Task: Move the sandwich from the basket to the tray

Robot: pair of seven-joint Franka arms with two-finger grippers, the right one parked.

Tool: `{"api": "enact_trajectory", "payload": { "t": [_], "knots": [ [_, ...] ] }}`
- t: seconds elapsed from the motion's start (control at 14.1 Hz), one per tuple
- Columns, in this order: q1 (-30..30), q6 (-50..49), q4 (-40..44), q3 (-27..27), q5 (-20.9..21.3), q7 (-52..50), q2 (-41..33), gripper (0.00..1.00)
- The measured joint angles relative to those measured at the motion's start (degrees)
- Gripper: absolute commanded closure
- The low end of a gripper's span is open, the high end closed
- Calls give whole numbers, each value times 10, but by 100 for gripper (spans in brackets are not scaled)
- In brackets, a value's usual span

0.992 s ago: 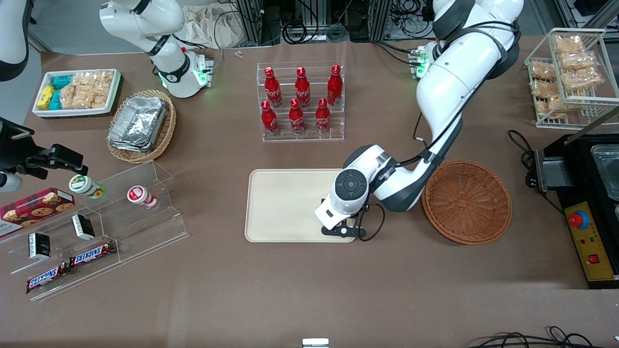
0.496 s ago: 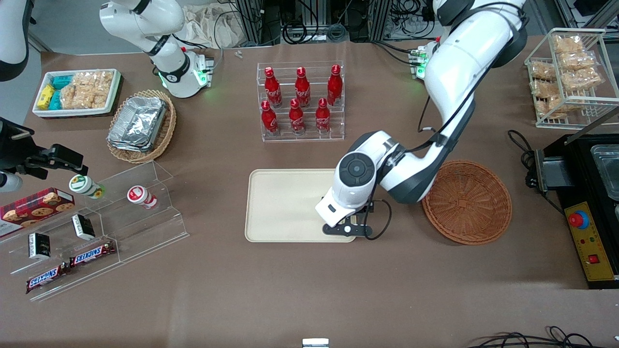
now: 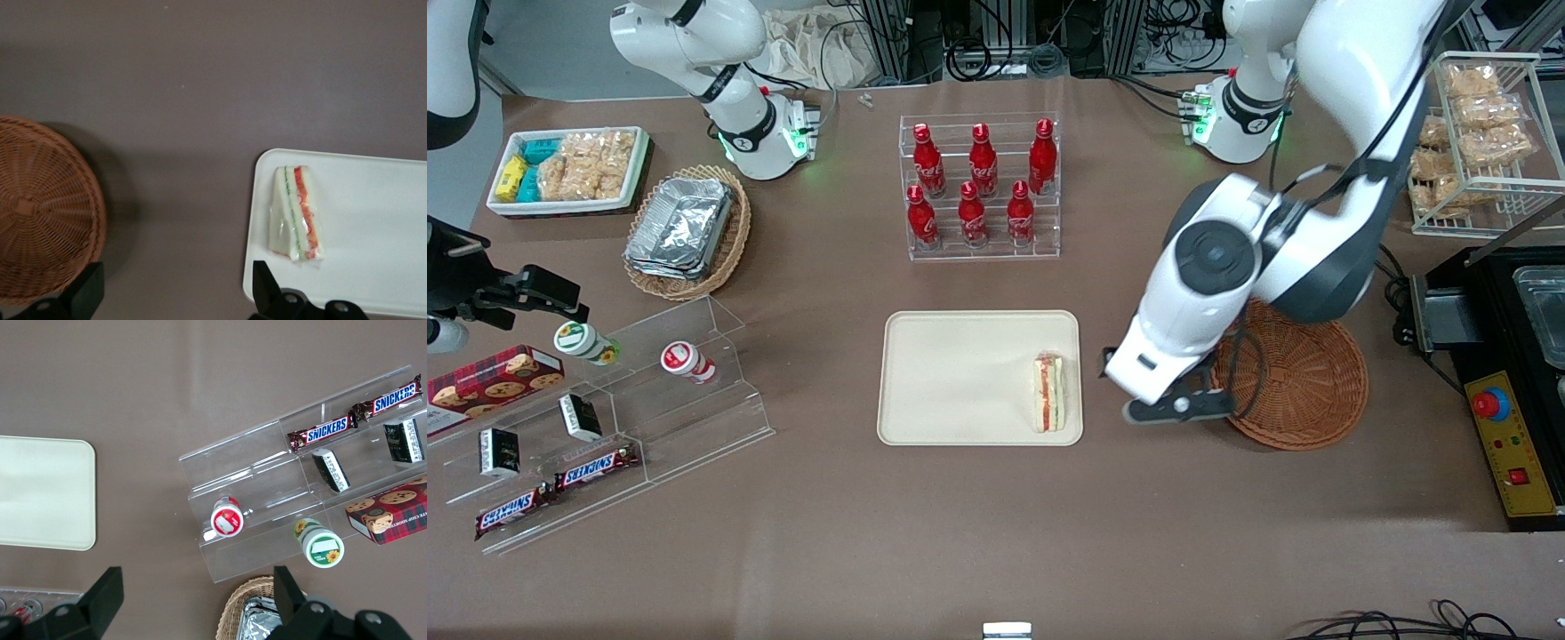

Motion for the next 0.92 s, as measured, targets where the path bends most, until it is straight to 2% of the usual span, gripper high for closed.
{"api": "enact_trajectory", "payload": {
  "t": [0.28, 0.5, 0.64, 0.78, 0.92],
  "knots": [
    [36, -11, -86, 17, -70, 101, -115, 0],
    [15, -67, -100, 137, -112, 236, -176, 0],
    [-5, -88, -99, 219, -122, 332, -201, 0],
    [-10, -108, -87, 266, -125, 395, -209, 0],
    [-13, -118, -75, 290, -125, 410, -206, 0]
  ]
}}
